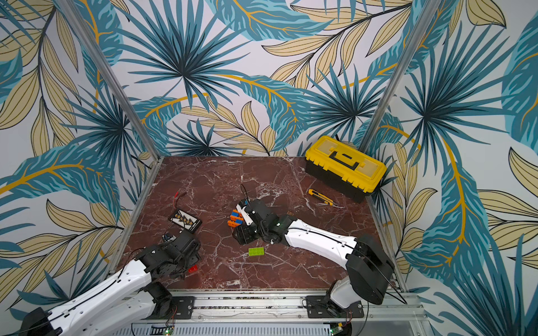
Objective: Assemble the number 5 with lego
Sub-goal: Pick up the lego brick from the center of the board.
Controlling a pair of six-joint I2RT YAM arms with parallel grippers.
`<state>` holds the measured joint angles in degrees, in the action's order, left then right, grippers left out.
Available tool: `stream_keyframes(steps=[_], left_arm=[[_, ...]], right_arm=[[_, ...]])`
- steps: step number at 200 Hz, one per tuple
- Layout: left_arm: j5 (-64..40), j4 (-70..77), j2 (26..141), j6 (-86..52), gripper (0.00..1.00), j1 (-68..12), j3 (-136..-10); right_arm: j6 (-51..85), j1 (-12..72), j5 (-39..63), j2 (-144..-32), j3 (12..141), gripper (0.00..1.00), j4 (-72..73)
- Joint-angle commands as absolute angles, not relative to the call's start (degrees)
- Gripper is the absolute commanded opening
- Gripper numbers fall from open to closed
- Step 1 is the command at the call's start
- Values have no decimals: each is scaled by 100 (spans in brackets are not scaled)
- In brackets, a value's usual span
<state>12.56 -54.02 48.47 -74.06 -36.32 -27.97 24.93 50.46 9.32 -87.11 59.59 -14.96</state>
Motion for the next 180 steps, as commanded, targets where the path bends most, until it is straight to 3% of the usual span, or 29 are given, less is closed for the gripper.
stream_keyframes(steps=[1, 55, 103, 180], left_arm=[[1091, -5159, 5008, -7217, 66, -3603, -2632], [1064, -5260, 5659, -6974, 62, -3603, -2769], [912, -4971, 6008, -6826, 51, -3602, -2804], [814, -5035, 6062, -6574, 22, -3599, -2984]], right_arm=[[2908, 5058, 992, -8855, 5863, 70, -1355], [3163, 5062, 1039, -9018, 5822, 69, -1303], [3172, 5061, 907, -8969, 5759, 68, -1318], [3291, 5056, 652, -8887, 5617, 65, -1388]])
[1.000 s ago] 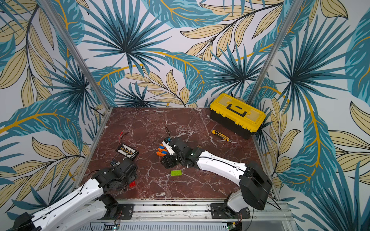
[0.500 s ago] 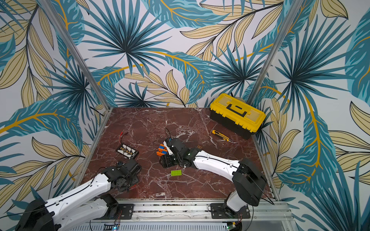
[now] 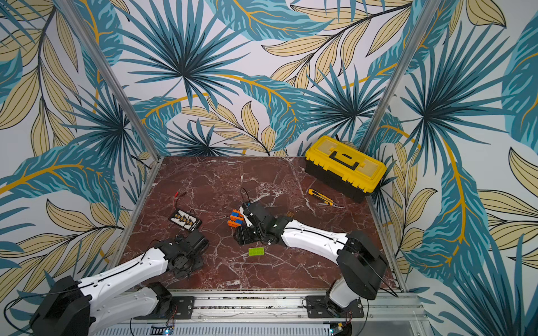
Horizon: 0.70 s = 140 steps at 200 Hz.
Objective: Assemble the number 5 with lego
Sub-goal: Pick up the lego brick from the center of the board.
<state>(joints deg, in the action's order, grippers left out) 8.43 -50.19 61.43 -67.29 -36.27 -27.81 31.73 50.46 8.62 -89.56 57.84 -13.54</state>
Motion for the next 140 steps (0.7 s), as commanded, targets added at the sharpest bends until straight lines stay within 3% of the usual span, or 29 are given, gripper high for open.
stream_keyframes(steps=[1, 27, 59, 140], left_arm=[[807, -5031, 6059, -6570, 22, -3601, -2995], [592, -4978, 6070, -6369, 15, -3641, -3293], [481, -4703, 6442, -6320, 13, -4022, -3860], [-45, -4148, 9108, -5783, 14, -5182, -6161]], right_arm=[[3294, 5059, 638, -8886, 5612, 65, -1388], [3510, 4992, 273, -8779, 5474, 65, -1526], [4118, 4509, 43, -8491, 5018, 63, -1667], [4197, 3377, 367, -7631, 3999, 64, -2153]])
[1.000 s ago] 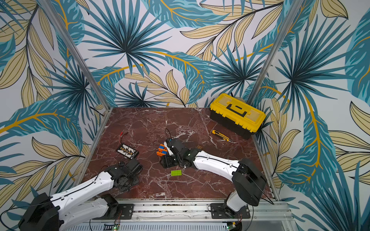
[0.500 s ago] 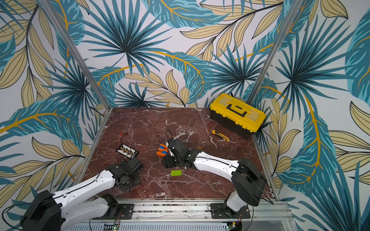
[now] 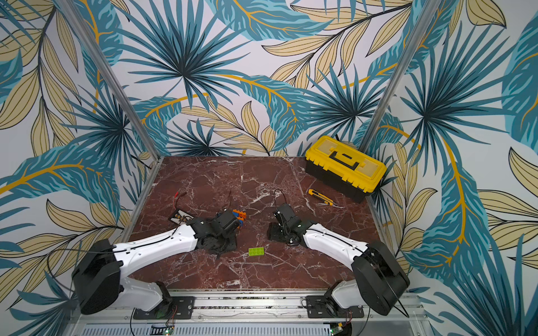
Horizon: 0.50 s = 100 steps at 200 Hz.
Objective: Assemble the number 5 with lego
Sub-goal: Place the lego brick at the center of the board.
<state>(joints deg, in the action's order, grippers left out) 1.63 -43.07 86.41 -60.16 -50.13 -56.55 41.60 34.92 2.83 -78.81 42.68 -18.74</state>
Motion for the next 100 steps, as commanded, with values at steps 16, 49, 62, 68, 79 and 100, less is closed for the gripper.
stream_keyframes(steps=[16, 49, 62, 68, 79, 100], left_arm=[[-95, -4176, 9459, -5722, 14, -5273, -6453], [-123, -4347, 9935, -5649, 14, -5377, -6909], [-90, -4393, 10027, -5673, 14, -5388, -6985], [-75, -4410, 10044, -5679, 14, -5394, -7010], [-41, -4439, 10087, -5691, 14, -5392, -7048], [-64, -4443, 10167, -5665, 14, -5403, -7179]], right_arm=[[4195, 3357, 410, -7516, 3867, 64, -2095], [4221, 3353, 547, -7476, 3731, 64, -1970], [4219, 3356, 560, -7466, 3701, 64, -1918], [4216, 3351, 563, -7464, 3684, 64, -1895], [4210, 3357, 585, -7454, 3658, 64, -1842], [4229, 3351, 584, -7412, 3622, 64, -1813]])
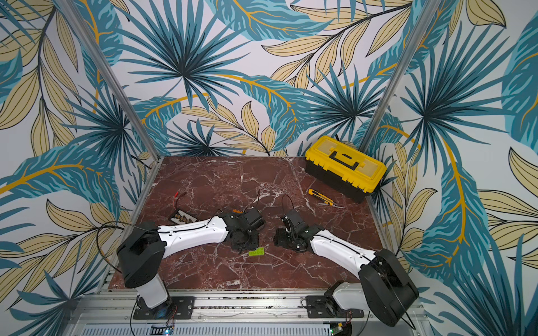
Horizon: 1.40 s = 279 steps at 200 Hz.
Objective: Assemble the number 5 with lego
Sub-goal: Place the lego brick at the center of the board, then pick up the lego brick from the center of the board.
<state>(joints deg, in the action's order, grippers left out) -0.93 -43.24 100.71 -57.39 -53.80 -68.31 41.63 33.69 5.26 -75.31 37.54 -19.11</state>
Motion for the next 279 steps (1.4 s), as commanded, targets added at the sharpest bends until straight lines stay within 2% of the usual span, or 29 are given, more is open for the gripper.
stream_keyframes(steps=[1, 62, 151, 165, 178, 205, 222, 258, 279], left_arm=[[-63, -4441, 10172, -5667, 14, -5404, -7184], [67, -4866, 10816, -5504, 14, -5480, -8053], [-227, -4837, 11873, -5595, 21, -5492, -8853], [-209, -4808, 11869, -5618, 32, -5492, -8846], [-215, -4837, 11874, -5598, 37, -5484, -8876], [-114, -4904, 11670, -5593, 51, -5469, -8850], [-26, -4837, 11399, -5600, 57, -5459, -8693], [289, -4418, 10352, -5816, 59, -5405, -7849], [815, -4175, 9611, -6072, 58, -5291, -7069]], right_arm=[[4229, 3354, 582, -7410, 3622, 64, -1816], [4607, 3190, 174, -7129, 3307, 65, -1933], [4776, 2939, 197, -6837, 3022, 63, -1883], [4764, 2941, 242, -6868, 3082, 62, -1890], [4772, 2943, 304, -6916, 3141, 62, -1872], [4775, 2942, 462, -7123, 3329, 62, -1797], [4714, 2948, 557, -7361, 3577, 61, -1857], [4637, 3105, 560, -7870, 4122, 56, -2043], [4602, 3334, 437, -8183, 4456, 56, -2175]])
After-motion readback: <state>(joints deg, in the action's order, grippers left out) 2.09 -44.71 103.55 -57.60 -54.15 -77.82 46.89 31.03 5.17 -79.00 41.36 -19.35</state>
